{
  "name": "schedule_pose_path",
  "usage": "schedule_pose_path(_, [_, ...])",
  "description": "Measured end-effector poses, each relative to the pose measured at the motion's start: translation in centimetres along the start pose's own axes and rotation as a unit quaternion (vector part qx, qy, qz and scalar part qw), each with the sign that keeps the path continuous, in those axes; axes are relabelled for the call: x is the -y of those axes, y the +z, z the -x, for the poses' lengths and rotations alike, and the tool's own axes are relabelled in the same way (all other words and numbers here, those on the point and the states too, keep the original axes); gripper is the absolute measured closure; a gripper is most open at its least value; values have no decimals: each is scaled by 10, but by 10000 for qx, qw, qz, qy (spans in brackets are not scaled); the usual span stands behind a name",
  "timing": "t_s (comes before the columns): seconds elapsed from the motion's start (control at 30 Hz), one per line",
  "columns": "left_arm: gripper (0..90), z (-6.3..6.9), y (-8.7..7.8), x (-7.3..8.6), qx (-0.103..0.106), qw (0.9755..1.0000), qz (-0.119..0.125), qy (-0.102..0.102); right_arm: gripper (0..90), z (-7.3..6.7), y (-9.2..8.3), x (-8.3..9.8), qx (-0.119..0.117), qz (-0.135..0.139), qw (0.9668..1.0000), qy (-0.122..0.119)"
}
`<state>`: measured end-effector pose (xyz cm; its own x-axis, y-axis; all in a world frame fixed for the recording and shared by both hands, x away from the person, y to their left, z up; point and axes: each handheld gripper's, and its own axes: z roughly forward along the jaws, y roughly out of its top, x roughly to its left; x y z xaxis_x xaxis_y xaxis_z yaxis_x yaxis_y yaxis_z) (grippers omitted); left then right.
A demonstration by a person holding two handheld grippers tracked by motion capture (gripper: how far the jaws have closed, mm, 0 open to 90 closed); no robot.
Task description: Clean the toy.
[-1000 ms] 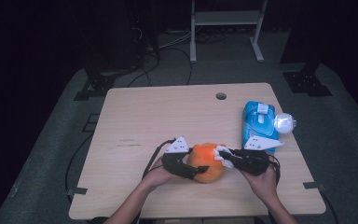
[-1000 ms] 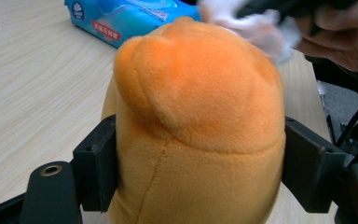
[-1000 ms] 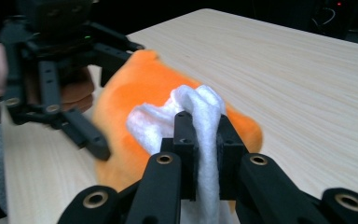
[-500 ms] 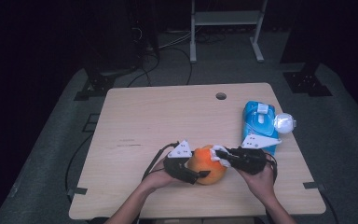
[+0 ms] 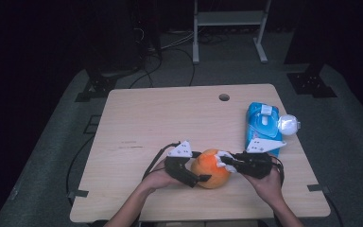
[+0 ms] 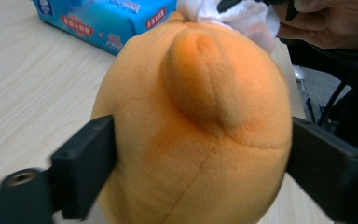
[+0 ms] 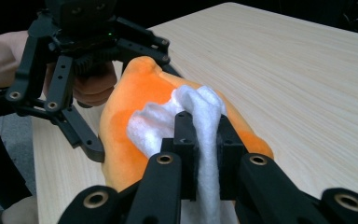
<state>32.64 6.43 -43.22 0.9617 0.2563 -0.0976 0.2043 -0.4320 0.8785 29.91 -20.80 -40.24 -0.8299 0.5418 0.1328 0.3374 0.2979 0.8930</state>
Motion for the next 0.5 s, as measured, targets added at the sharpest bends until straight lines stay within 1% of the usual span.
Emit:
schedule_pose_path(0.03, [223, 3, 1, -1, -94, 10000, -11, -3, 820, -3, -1, -2, -18, 47, 10000, -17])
schedule_pose_path(0.07, [230, 3, 1, -1, -94, 10000, -11, -3, 820, -3, -1, -2, -18, 47, 10000, -17])
schedule_pose_path(0.1, [231, 7, 5, -2, -154, 9999, 0, -7, 820, -9, 0, -6, -157, 127, 9998, -72])
schedule_pose_path(0.13, [233, 7, 5, -2, -154, 9999, 0, -7, 820, -9, 0, -6, -157, 127, 9998, -72])
schedule_pose_path(0.17, [234, 12, 9, -3, -151, 9999, -27, 50, 819, -17, 5, -11, -387, 204, 9990, -122])
schedule_pose_path(0.2, [238, 12, 9, -3, -151, 9999, -27, 50, 819, -17, 5, -11, -387, 204, 9990, -122])
schedule_pose_path(0.23, [242, 17, 10, -4, -153, 9995, -131, 234, 820, -24, 9, -15, -460, 193, 9985, -241])
schedule_pose_path(0.27, [244, 18, 11, -5, -172, 9994, -142, 256, 820, -26, 10, -16, -403, 170, 9986, -282])
schedule_pose_path(0.3, [250, 18, 10, -5, -148, 9995, -158, 233, 821, -25, 10, -16, -328, 165, 9989, -286])
schedule_pose_path(0.33, [258, 18, 10, -5, -148, 9995, -158, 233, 821, -25, 10, -16, -328, 165, 9989, -286])
schedule_pose_path(0.37, [265, 19, 8, -5, -106, 9993, -201, 288, 821, -19, 8, -14, -187, 185, 9995, -174])
schedule_pose_path(0.4, [269, 19, 8, -5, -106, 9993, -201, 288, 821, -19, 8, -14, -187, 185, 9995, -174])
schedule_pose_path(0.43, [269, 21, 8, -5, -81, 9988, -256, 409, 821, -9, 4, -9, 10, 168, 9999, -28])
schedule_pose_path(0.47, [269, 23, 9, -5, -62, 9984, -284, 477, 820, -4, 2, -6, 54, 153, 9998, 87])
schedule_pose_path(0.5, [264, 24, 9, -6, -48, 9980, -309, 549, 820, 0, 1, -3, 34, 118, 9997, 192])
